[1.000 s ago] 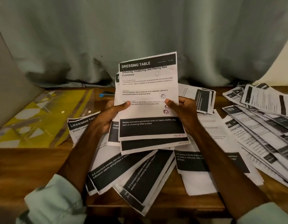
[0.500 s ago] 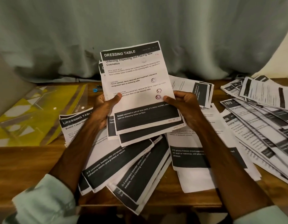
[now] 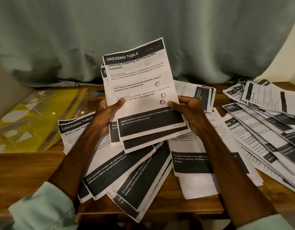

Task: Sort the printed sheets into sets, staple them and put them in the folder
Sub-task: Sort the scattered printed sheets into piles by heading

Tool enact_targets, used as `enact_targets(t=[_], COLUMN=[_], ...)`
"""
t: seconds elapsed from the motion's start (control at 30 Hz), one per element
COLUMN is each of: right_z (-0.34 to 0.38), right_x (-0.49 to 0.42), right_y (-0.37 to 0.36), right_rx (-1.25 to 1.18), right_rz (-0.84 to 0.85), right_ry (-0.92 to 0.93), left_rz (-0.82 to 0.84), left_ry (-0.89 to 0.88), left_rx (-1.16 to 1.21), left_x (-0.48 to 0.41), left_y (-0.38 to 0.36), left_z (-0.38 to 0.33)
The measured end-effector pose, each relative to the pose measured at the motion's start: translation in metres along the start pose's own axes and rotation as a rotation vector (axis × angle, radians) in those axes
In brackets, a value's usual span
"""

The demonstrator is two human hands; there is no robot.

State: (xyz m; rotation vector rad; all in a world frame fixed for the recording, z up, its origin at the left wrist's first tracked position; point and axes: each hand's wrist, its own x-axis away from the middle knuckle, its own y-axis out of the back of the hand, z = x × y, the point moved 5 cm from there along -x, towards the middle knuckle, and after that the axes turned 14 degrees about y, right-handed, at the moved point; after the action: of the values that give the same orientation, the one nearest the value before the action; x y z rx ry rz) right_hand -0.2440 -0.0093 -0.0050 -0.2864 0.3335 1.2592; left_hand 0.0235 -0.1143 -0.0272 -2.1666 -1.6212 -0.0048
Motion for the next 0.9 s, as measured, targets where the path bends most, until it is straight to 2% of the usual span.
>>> enact_targets(t=[0.9], right_z=[-0.0087], right_x=[-0.0052], right_y=[0.0039], right_rx=[0.05], right_rz=[0.046], right_ry=[-0.018], left_rz=[-0.045], left_ry=[-0.005], left_rx=[-0.027], left_x=[0.0023], left_y=[0.0001], left_z=[-0.0024])
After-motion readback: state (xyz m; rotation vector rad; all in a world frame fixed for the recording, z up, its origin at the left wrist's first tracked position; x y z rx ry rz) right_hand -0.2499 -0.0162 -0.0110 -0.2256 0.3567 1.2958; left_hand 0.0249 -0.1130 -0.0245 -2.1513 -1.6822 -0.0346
